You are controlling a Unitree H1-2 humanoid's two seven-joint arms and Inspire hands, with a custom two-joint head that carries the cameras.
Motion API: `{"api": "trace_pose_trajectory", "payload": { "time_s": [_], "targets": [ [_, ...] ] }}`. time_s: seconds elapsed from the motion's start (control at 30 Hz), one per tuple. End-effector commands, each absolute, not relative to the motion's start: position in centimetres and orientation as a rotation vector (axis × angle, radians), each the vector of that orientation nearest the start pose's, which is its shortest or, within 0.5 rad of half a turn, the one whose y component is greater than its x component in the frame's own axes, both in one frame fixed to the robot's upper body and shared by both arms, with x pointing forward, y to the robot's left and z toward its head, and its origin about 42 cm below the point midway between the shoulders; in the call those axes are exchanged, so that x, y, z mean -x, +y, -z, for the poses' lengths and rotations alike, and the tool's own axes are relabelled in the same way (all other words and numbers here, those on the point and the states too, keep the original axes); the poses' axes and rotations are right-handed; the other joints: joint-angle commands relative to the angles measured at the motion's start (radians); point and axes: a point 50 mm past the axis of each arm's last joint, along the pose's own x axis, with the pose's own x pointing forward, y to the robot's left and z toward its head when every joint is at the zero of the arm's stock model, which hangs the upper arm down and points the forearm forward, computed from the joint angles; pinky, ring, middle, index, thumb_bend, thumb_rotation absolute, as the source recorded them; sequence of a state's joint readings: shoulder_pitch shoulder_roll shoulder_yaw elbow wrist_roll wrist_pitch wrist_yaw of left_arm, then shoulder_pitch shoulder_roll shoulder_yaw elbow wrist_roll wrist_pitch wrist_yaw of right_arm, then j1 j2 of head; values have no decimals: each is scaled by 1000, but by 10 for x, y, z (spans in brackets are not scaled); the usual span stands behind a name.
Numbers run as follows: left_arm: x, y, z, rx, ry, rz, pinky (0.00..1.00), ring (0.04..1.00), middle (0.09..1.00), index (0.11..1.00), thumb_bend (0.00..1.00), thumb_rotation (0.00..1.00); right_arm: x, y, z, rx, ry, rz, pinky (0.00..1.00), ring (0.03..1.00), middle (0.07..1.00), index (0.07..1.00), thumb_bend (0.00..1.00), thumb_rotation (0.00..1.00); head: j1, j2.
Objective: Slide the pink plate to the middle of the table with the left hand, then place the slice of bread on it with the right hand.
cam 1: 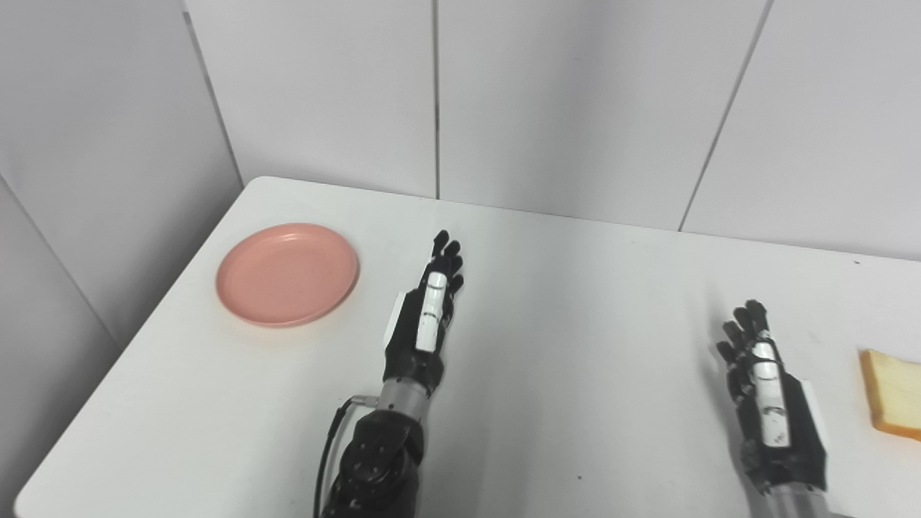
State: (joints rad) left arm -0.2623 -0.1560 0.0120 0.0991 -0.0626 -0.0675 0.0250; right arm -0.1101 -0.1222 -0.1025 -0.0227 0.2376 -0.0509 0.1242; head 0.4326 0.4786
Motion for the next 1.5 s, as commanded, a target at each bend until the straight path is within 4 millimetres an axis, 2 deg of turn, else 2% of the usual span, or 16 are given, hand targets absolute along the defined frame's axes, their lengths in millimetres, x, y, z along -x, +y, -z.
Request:
{"api": "trace_pose_trajectory", "payload": {
  "time_s": [0.0, 0.33, 0.43, 0.7, 0.87, 1.0, 1.1, 1.2, 1.27, 1.47],
  "targets": [
    [-370, 137, -184, 226, -315, 50, 1000, 1000, 1000, 1000, 704, 1000, -323, -268, -159, -105, -286, -68, 1000, 1000, 1000, 1000, 639, 890, 4, -1],
    [-381, 154, -188, 216, -360, -6, 1000, 1000, 987, 982, 718, 1000, -327, -266, -158, -93, -284, -59, 1000, 1000, 1000, 1000, 631, 908, 42, -20],
    [-383, 160, -190, 215, -364, -8, 1000, 985, 965, 963, 735, 1000, -330, -267, -156, -85, -292, -55, 1000, 991, 995, 1000, 596, 938, 54, -25],
    [-391, 195, -197, 160, -378, -66, 929, 901, 876, 892, 745, 1000, -335, -268, -153, -69, -324, -61, 1000, 993, 998, 999, 505, 999, 94, -49],
    [-396, 223, -202, 154, -420, -156, 899, 851, 823, 829, 716, 1000, -336, -266, -154, -112, -351, -79, 1000, 1000, 999, 1000, 492, 955, 114, -64],
    [-398, 243, -206, 143, -422, -205, 954, 851, 812, 807, 708, 1000, -336, -265, -153, -123, -354, -81, 1000, 998, 997, 1000, 481, 940, 120, -67],
    [-400, 267, -209, 118, -430, -232, 945, 853, 815, 808, 716, 1000, -336, -264, -153, -129, -357, -85, 1000, 995, 996, 1000, 468, 944, 127, -75],
    [-401, 284, -213, 98, -442, -258, 919, 847, 823, 814, 711, 1000, -337, -262, -153, -127, -357, -83, 1000, 998, 998, 1000, 480, 942, 129, -80],
    [-402, 301, -217, 67, -441, -295, 847, 838, 816, 802, 706, 1000, -338, -261, -152, -125, -361, -84, 1000, 992, 994, 1000, 487, 932, 131, -83],
    [-403, 351, -224, 17, -430, -366, 807, 828, 807, 799, 712, 1000, -339, -260, -152, -123, -356, -78, 1000, 996, 998, 1000, 496, 930, 138, -89]
  ]
}}
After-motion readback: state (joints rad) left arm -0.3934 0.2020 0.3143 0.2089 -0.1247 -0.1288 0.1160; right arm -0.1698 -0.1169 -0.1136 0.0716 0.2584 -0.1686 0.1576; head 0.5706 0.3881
